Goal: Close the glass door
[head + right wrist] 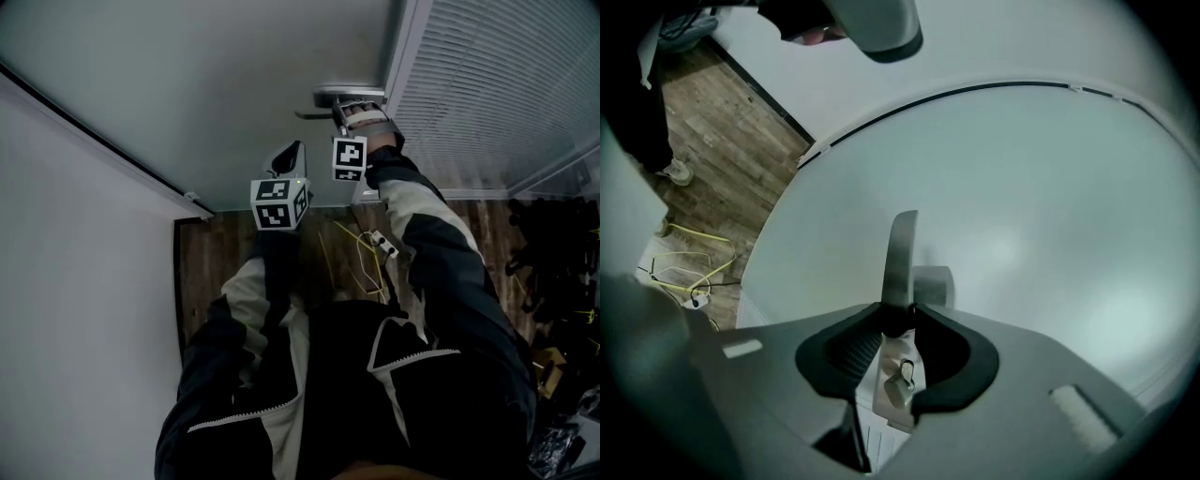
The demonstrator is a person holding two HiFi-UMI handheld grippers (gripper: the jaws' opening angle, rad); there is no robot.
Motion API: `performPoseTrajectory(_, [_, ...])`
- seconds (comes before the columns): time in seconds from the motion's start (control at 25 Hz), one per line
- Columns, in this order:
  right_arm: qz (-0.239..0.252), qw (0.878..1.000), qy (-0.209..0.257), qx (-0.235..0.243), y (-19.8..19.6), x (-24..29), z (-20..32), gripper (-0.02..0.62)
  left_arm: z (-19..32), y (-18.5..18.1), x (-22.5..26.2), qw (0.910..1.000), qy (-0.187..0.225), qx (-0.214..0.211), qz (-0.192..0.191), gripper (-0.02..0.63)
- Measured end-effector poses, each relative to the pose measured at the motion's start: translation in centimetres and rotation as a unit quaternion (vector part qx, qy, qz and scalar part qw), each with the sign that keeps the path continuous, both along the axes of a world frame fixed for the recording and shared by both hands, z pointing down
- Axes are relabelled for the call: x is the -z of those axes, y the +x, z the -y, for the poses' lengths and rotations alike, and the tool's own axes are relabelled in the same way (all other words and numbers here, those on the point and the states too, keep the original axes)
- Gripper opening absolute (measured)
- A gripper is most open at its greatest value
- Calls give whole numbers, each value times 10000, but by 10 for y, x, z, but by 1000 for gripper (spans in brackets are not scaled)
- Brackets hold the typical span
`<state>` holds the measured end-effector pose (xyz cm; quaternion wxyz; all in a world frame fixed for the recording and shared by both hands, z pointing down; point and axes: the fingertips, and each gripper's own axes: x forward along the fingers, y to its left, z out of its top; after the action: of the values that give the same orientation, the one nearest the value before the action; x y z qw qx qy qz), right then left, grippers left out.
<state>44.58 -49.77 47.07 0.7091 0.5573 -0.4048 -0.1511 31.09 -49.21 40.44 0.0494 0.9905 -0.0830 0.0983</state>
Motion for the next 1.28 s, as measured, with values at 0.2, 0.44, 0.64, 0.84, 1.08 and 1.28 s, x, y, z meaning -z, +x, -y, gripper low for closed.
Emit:
performPoseTrajectory(0.2, [-40,10000,-42,-50,22,2,8,112,2,9,3,9999,119,10,97,3])
performPoseTrajectory(0.44, [-107,9999,-72,-80,35,-1,22,112,17,13,3,9999,124,64,66,3])
performPoseTrajectory(0.64, [-137,9999,-93,-47,42,-1,28,117,23,19,2,9999,98,90,85,3])
performPoseTrajectory(0.84, [-116,9999,-61,-27,40,1,30,118,23,24,4,9999,110,38,84,3])
performPoseTrajectory(1.08, [655,9958,527,-354,40,3,27,160,23,27,6,10000,78,-21,56,3])
performPoseTrajectory(1.28, [2228,9469,2220,-668,9,38,-6,115,21,21,12,9997,-15,-199,-101,3])
